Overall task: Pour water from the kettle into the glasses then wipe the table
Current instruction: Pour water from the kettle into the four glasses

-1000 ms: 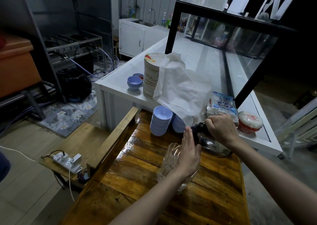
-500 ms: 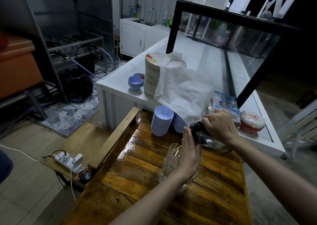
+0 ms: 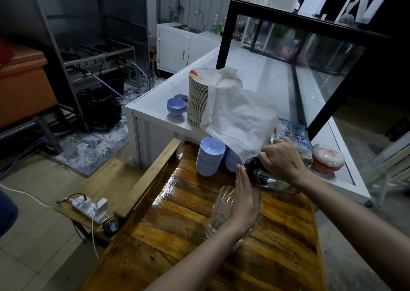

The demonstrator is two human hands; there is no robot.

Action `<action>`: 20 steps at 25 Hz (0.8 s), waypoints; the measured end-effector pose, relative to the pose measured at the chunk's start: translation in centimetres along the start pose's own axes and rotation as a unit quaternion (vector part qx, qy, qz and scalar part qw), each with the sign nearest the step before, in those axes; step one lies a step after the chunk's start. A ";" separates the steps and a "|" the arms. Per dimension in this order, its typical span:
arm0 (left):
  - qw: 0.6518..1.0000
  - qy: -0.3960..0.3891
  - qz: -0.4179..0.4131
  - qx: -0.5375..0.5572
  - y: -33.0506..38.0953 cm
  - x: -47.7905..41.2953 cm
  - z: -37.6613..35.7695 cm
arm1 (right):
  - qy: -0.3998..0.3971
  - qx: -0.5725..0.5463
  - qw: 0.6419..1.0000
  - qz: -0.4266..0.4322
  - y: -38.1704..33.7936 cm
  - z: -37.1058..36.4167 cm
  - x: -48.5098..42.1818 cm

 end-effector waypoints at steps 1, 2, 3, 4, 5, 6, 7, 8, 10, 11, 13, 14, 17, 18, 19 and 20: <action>1.000 0.000 0.000 0.002 0.0 0.0 0.0 | 0.000 0.006 1.000 0.005 -0.1 -0.1 -0.1; 1.000 0.001 0.001 0.004 0.0 0.0 0.0 | 0.000 0.011 1.000 0.009 -0.1 -0.2 -0.2; 1.000 0.003 0.001 0.006 0.0 0.1 0.1 | -0.001 0.014 1.000 0.012 -0.1 -0.3 -0.3; 1.000 0.006 0.001 0.008 -0.1 0.1 0.2 | -0.002 0.016 1.000 0.017 -0.2 -0.3 -0.4; 1.000 0.009 0.000 0.009 -0.1 0.1 0.3 | -0.002 0.017 1.000 0.021 -0.3 -0.3 -0.5; 1.000 0.012 -0.002 0.008 -0.1 0.1 0.3 | 0.000 0.018 1.000 0.025 -0.5 -0.3 -0.6; 1.000 0.016 -0.003 0.005 0.0 0.2 0.5 | 0.004 0.017 0.999 0.030 -0.7 -0.2 -0.6; 1.000 0.021 -0.004 0.003 0.0 0.2 0.6 | 0.009 0.016 0.999 0.037 -1.0 0.0 -0.7; 1.000 0.021 -0.002 0.002 -0.1 0.2 0.6 | 0.014 0.015 0.999 0.045 -1.4 0.2 -0.7; 1.000 0.020 -0.001 0.000 -0.2 0.2 0.6 | 0.013 0.016 0.999 0.047 -1.5 0.3 -0.7; 1.000 0.022 -0.001 -0.003 -0.4 0.2 0.6 | 0.008 0.016 0.999 0.049 -1.7 0.2 -0.7; 1.000 0.023 0.000 -0.001 -0.5 0.2 0.6 | 0.010 0.016 0.999 0.049 -1.8 0.1 -0.7; 1.000 0.023 0.000 0.000 -0.5 0.3 0.7 | 0.013 0.020 0.999 0.044 -1.6 -0.2 -0.6; 1.000 0.026 -0.001 -0.003 -0.5 0.3 0.7 | 0.011 0.018 0.999 0.036 -1.4 -0.4 -0.5; 1.000 0.027 0.000 -0.005 -0.6 0.3 0.7 | 0.007 0.013 1.000 0.022 -1.3 -0.6 -0.3; 1.000 0.028 0.003 -0.006 -0.8 0.4 0.6 | 0.004 0.006 1.000 0.007 -1.1 -0.8 -0.1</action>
Point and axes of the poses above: each hand's wrist, its own x-axis away from the middle knuckle, its own z-axis out of the back of the hand, y = z × x, the point moved 8 cm from there along -x, towards the middle knuckle, and after that the axes turned 2 degrees about y, right-handed, at the moved point
